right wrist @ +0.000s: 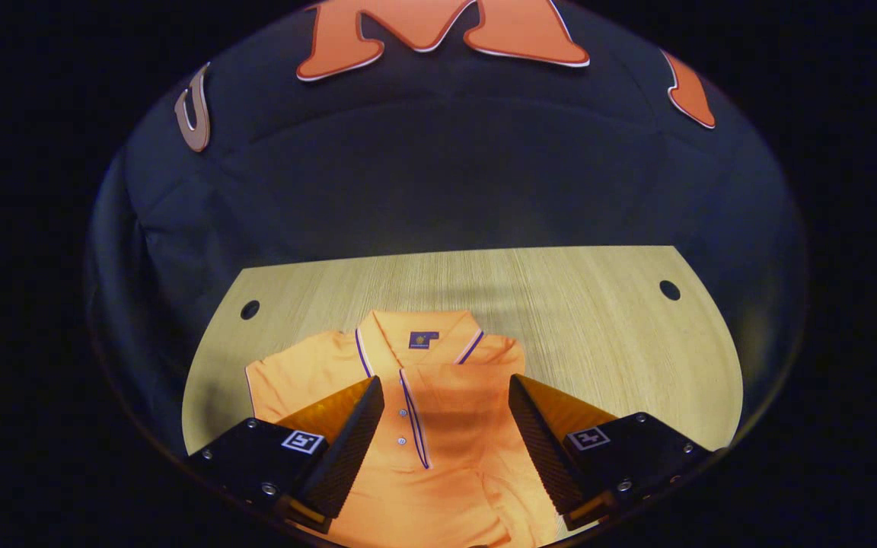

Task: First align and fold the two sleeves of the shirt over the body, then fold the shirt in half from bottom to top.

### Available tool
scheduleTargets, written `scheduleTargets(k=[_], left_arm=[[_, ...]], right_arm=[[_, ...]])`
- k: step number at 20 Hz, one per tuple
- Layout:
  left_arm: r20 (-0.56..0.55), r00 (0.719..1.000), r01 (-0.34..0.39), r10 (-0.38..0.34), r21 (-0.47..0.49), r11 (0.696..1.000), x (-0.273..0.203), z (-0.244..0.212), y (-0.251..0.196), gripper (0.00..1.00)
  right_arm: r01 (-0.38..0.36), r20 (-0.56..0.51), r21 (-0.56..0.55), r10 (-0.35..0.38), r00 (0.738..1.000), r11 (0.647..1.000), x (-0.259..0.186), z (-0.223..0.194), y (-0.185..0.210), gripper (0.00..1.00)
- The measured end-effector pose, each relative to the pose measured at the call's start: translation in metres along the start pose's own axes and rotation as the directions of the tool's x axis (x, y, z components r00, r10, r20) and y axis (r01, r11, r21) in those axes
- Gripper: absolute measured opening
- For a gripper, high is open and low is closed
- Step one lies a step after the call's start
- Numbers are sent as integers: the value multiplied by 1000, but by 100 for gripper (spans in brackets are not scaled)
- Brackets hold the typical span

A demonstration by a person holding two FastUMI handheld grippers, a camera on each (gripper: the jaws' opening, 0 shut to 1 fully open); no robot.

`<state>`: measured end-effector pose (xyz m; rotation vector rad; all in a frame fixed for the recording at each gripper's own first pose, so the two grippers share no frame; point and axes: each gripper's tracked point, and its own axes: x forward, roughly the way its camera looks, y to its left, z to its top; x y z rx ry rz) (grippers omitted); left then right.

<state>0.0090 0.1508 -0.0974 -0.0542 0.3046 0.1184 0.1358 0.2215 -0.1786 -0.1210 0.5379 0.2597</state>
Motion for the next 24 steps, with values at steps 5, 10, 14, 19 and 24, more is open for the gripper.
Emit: scheduleTargets(k=[5, 10, 14, 19, 24], left_arm=[[-190, 980, 52, -60, -47, 998, 34, -40, -38, 98], [-368, 928, 41, -51, -35, 999, 78, -82, -66, 98], [-527, 848, 6, -49, -81, 997, 117, -136, -86, 98], [-693, 721, -85, -5, -95, 992, 174, -201, -81, 98], [-798, 602, -148, 27, -79, 986, 194, -256, -81, 98]], right_arm=[[-1, 85, -29, 3, 996, 1000, -53, 20, -19, 100], [-55, 89, -14, 56, 995, 998, -93, 17, -29, 100], [-86, 93, -5, 86, 992, 996, -112, 14, -47, 100], [-100, 46, 38, 98, 994, 994, -110, -12, -76, 100], [-74, -14, 91, 76, 997, 993, -101, -34, -111, 99]])
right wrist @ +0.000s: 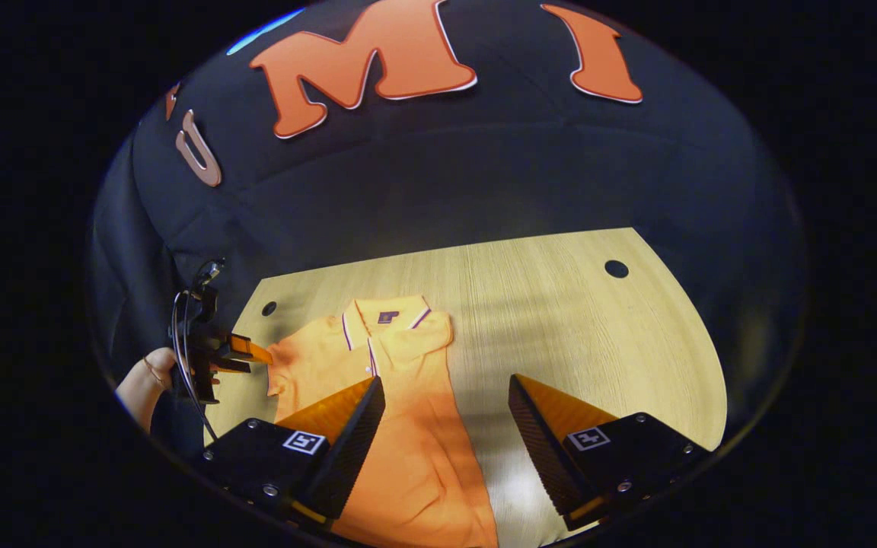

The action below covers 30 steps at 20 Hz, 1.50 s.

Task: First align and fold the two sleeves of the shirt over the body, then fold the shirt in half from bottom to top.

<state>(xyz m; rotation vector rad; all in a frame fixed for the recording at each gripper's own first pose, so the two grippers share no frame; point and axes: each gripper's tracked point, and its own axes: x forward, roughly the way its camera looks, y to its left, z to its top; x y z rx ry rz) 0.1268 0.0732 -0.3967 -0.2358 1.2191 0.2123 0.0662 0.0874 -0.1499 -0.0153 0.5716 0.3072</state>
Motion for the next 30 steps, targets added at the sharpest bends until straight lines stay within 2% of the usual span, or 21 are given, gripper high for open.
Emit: scheduleTargets(k=[5, 7, 14, 18, 21, 22, 23, 26, 30], left_arm=[[11, 996, -87, 86, 40, 995, 20, 11, 16, 98], [-6, 995, -95, 95, 37, 995, 27, 8, 17, 98], [-18, 997, -78, 78, 15, 997, 30, 4, 12, 97], [-33, 997, -61, 63, 58, 996, 31, 0, 9, 95], [-14, 999, -46, 47, 30, 999, 31, 2, 3, 9], [1, 999, -40, 40, 46, 998, 31, 3, 1, 10], [24, 999, -36, 34, 61, 997, 31, 5, -1, 1], [61, 998, -24, 21, 44, 999, 22, 10, -5, 1], [115, 993, -7, -3, 85, 996, -1, 21, -15, 1]], right_arm=[[1, -45, 28, 1, 999, 1000, 11, -14, -13, 99], [-2, -61, 42, 5, 998, 999, 15, -19, -16, 99], [-12, -66, 84, 18, 998, 996, 20, -14, -20, 99], [-36, -70, 107, 43, 997, 994, 19, -16, -14, 99], [-35, -77, 100, 43, 996, 994, 21, -23, -17, 99], [-35, -78, 100, 43, 996, 994, 20, -23, -18, 99], [-35, -80, 101, 44, 996, 994, 19, -25, -18, 99], [-40, -61, 98, 46, 997, 994, 14, -20, -20, 99], [-40, -45, 99, 45, 998, 994, 8, -18, -26, 99]])
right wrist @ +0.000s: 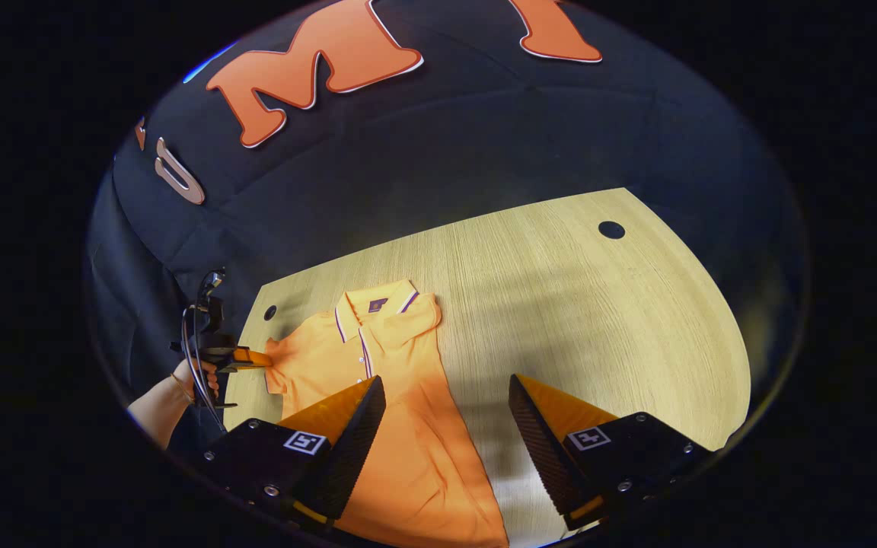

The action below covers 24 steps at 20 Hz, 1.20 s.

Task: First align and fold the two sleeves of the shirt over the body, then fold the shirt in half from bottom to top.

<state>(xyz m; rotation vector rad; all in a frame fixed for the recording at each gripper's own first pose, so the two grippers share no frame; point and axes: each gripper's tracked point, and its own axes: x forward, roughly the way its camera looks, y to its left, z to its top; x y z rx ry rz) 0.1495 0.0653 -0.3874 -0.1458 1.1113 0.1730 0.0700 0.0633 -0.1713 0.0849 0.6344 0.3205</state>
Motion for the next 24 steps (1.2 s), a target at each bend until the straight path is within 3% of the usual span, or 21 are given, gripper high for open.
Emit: scheduleTargets(k=[8, 12, 17, 21, 24], left_arm=[[69, 996, 45, -52, 105, 993, -55, 7, -53, 1], [58, 991, 110, -119, 136, 985, -72, -5, -100, 1], [38, 980, 186, -196, 184, 965, -72, -23, -162, 1], [-4, 977, 207, -211, 228, 951, -64, -41, -196, 1], [-38, 970, 242, -239, 188, 952, -52, -55, -212, 2]], right_arm=[[-21, 26, -18, 22, 999, 1000, -13, 0, 0, 99], [-26, 32, -24, 26, 999, 999, -26, -3, -9, 99], [-25, 33, -11, 26, 999, 1000, -37, -16, -22, 99], [-11, 20, 0, 11, 1000, 1000, -45, -29, -38, 99], [3, 16, 0, -3, 1000, 1000, -48, -35, -46, 99]])
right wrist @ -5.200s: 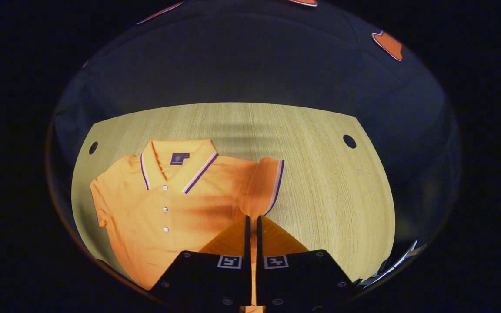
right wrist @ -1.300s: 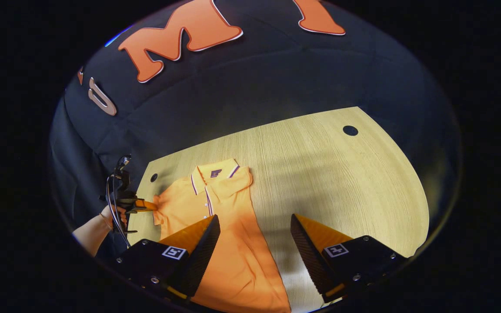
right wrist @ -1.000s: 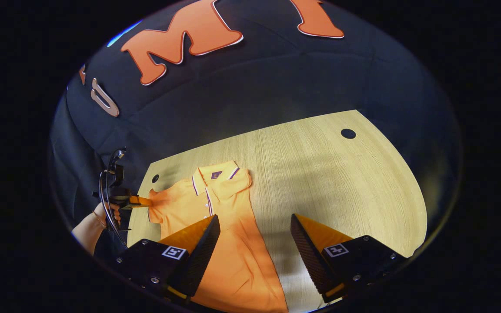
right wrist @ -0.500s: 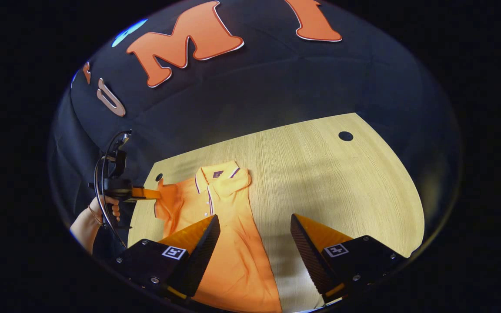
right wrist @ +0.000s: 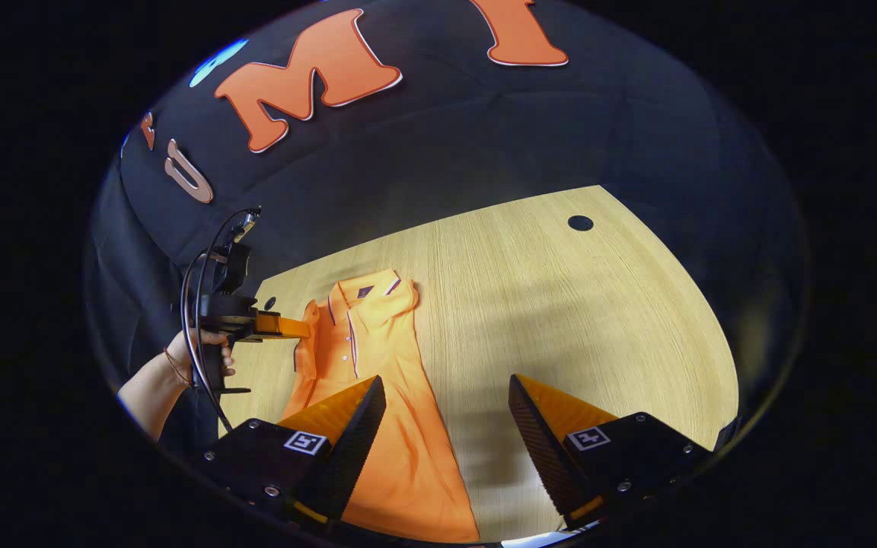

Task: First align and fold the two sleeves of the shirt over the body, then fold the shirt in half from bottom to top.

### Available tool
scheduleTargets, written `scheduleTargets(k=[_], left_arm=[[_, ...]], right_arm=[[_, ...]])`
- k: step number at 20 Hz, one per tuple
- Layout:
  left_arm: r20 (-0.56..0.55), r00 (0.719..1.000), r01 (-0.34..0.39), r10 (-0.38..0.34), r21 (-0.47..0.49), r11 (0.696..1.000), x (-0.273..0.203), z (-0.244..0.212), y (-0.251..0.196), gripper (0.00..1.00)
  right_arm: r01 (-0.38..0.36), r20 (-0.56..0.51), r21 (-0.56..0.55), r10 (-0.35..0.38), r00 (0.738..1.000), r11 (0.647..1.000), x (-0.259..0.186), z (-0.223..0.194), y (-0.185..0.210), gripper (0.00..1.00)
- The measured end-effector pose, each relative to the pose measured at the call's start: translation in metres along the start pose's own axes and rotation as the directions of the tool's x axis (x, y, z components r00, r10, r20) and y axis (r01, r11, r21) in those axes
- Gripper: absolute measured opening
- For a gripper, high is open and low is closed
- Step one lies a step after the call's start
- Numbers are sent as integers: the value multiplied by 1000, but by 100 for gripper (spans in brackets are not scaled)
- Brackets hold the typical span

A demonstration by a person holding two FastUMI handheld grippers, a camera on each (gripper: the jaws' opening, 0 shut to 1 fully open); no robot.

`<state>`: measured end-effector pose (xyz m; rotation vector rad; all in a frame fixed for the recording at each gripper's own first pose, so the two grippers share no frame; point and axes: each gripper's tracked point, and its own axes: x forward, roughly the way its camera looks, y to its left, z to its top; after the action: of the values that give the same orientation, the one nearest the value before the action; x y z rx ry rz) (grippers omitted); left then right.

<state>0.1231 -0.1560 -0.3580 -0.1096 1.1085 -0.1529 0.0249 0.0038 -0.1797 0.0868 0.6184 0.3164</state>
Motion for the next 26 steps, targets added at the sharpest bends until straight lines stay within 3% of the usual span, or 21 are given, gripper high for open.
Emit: scheduleTargets(k=[1, 4, 5, 6, 9, 10, 11, 15, 17, 20, 23, 26], left_arm=[[-10, 1000, 24, -24, -26, 999, 1, -4, -5, 8], [-13, 996, 82, -84, -98, 992, 0, -9, -14, 14], [-9, 995, 102, -104, -108, 989, -4, -10, -16, 26], [-9, 994, 111, -112, -100, 989, -5, -14, -16, 26], [13, 993, 116, -115, -46, 992, -25, -21, -9, 85], [25, 993, 113, -113, -18, 993, -31, -25, -6, 100], [44, 993, 111, -111, 13, 994, -43, -30, -3, 96], [115, 991, 58, -69, 98, 993, -93, -60, 24, 96], [144, 989, 21, -36, 102, 995, -121, -93, 41, 97], [147, 989, -53, 34, 129, 990, -152, -158, 71, 97], [123, 986, -128, 115, 105, 986, -175, -226, 98, 97], [53, 994, -101, 100, 25, 995, -204, -292, 112, 97]], right_arm=[[1, -3, 0, -1, 1000, 1000, -1, -2, -1, 99], [5, -7, -4, -5, 1000, 1000, -4, -6, -3, 99], [7, -10, -8, -7, 1000, 1000, -2, -7, -2, 99], [14, -13, -17, -14, 1000, 1000, 1, -9, -1, 99], [12, -28, -41, -13, 1000, 999, 7, -17, 11, 99], [4, -38, -49, -5, 999, 999, 8, -20, 18, 99], [-2, -48, -60, -1, 999, 998, 9, -25, 23, 99], [8, -90, -126, -19, 996, 992, 11, -48, 34, 99], [6, -136, -158, -28, 990, 987, 6, -73, 37, 99], [56, -222, -217, -106, 969, 974, -1, -118, 23, 99], [88, -303, -220, -154, 941, 971, -14, -170, 24, 99], [108, -381, -211, -183, 906, 972, -31, -219, 27, 99]])
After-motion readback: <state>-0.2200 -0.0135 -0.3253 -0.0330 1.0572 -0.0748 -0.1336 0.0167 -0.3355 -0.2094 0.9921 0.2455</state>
